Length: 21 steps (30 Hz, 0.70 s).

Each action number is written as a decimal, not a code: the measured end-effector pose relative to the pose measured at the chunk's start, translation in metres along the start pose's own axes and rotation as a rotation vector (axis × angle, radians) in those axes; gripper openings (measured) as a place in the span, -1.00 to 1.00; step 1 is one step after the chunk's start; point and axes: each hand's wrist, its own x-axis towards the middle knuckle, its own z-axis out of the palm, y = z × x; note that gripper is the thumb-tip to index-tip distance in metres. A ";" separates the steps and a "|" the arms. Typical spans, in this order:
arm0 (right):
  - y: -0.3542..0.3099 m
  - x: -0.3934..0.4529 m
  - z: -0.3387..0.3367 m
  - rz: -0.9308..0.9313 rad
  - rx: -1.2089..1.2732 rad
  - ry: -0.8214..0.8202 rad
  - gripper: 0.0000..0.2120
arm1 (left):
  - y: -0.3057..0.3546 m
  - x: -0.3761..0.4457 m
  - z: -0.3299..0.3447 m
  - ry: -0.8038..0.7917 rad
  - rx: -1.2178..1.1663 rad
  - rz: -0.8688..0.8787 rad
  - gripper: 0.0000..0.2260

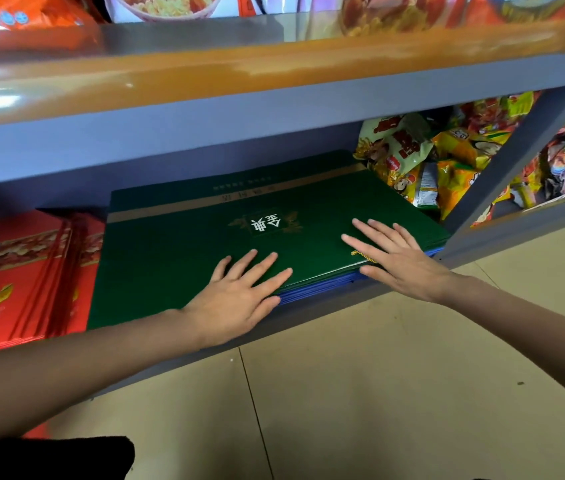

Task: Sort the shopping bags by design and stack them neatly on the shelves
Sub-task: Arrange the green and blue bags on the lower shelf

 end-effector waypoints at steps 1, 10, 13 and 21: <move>0.003 -0.002 0.001 -0.032 0.011 0.020 -0.39 | 0.004 0.004 0.001 0.003 0.062 0.024 -0.23; 0.017 0.002 0.014 0.000 -0.071 -0.021 -0.41 | -0.011 0.018 0.019 0.025 0.323 0.107 -0.49; 0.011 0.002 -0.001 -0.052 -0.053 -0.007 -0.28 | -0.010 0.016 0.010 0.068 0.353 0.112 -0.44; 0.001 0.053 -0.040 -0.330 -0.073 -0.228 0.04 | -0.027 -0.034 -0.016 0.050 0.028 -0.391 0.08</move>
